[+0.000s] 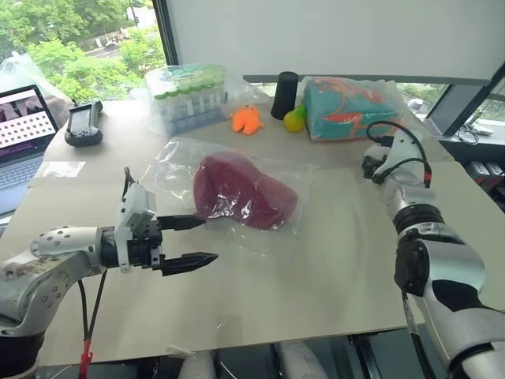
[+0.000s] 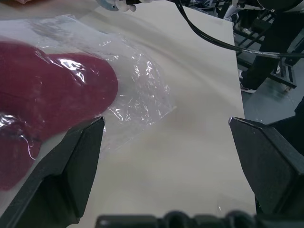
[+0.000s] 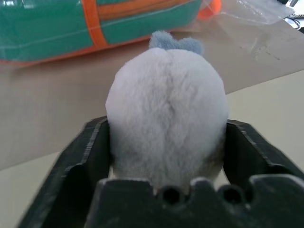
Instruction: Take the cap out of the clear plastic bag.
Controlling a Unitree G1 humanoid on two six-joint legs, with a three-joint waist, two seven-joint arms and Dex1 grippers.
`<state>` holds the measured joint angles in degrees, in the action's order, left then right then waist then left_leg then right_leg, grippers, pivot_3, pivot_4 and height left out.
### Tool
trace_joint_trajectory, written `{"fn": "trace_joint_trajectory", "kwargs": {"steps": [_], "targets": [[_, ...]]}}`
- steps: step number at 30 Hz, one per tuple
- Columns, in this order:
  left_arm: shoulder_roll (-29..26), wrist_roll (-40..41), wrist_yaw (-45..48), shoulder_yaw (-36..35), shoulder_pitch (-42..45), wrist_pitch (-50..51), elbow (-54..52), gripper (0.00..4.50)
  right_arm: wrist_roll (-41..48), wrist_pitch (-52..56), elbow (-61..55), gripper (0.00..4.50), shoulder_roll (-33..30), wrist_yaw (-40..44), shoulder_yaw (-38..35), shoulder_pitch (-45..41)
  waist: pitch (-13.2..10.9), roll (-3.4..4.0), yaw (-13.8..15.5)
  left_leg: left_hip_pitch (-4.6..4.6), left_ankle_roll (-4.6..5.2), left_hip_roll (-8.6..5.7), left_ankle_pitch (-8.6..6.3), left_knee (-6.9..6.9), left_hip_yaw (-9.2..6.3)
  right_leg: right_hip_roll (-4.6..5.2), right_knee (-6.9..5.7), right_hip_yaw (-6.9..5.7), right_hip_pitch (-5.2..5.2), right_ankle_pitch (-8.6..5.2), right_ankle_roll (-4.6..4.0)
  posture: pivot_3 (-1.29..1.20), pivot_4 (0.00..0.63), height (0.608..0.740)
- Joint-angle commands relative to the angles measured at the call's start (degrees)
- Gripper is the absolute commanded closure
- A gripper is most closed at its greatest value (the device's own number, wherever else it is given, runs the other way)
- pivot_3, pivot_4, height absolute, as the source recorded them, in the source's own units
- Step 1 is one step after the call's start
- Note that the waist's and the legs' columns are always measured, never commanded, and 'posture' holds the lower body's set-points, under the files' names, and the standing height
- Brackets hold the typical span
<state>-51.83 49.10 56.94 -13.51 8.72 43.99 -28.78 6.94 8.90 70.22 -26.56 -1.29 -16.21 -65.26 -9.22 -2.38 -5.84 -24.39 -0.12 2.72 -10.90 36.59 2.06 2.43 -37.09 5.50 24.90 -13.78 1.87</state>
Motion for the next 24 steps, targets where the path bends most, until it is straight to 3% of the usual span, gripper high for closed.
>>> {"fn": "trace_joint_trajectory", "kwargs": {"steps": [1,10,13,19,23,24], "targets": [[-0.86,0.08,0.38,-0.54,0.04,-0.62,-1.34,0.0,0.12,-3.02,-3.06,0.03,-1.68,-0.06,-0.46,-2.24,0.0,0.0,0.02,0.0,0.0,0.0,0.0,0.0,0.0,0.0,0.0,0.0,0.0,0.0,0.0,0.0,0.15,0.74],[-1.07,-0.22,0.74,-0.14,-0.48,-1.0,-1.78,0.0,-0.48,-2.88,-4.91,0.03,-2.41,-1.65,-0.03,-2.22,0.0,0.0,0.06,0.02,0.0,0.0,0.0,0.0,0.0,0.0,0.0,0.0,-0.01,0.0,0.0,0.0,0.15,0.74],[-0.99,-0.64,0.5,-0.11,-0.83,-1.32,-1.99,0.0,0.36,-1.96,-7.97,0.03,-2.2,1.72,0.28,-2.84,-0.01,0.01,0.07,0.02,0.0,0.0,0.0,0.0,0.0,0.0,0.0,0.01,-0.01,0.0,0.0,0.0,0.15,0.74],[0.28,-3.32,-1.11,1.01,0.13,-2.84,-0.79,0.0,4.21,6.24,-30.57,0.03,-3.62,21.46,4.71,3.12,-0.08,0.14,0.31,0.02,0.0,0.03,0.0,0.0,-0.01,-0.02,-0.03,-0.01,0.02,0.0,0.01,0.0,0.15,0.74],[1.11,-4.13,-1.15,2.28,0.94,-3.33,-0.24,0.0,9.73,14.38,-53.33,0.03,-8.95,38.32,9.5,12.93,-0.09,0.15,1.83,-0.03,0.0,0.06,-0.01,0.0,-0.09,-0.01,0.02,-0.15,-0.04,-0.03,0.05,0.0,0.15,0.74],[1.51,-4.36,-1.22,2.92,1.64,-3.4,0.03,0.0,7.6,12.59,-59.73,0.03,-13.83,45.97,14.41,17.57,-0.09,0.15,2.19,-0.03,0.0,0.04,-0.01,0.01,-0.06,0.0,0.02,-0.12,-0.03,-0.03,0.05,0.0,0.15,0.74]]}}
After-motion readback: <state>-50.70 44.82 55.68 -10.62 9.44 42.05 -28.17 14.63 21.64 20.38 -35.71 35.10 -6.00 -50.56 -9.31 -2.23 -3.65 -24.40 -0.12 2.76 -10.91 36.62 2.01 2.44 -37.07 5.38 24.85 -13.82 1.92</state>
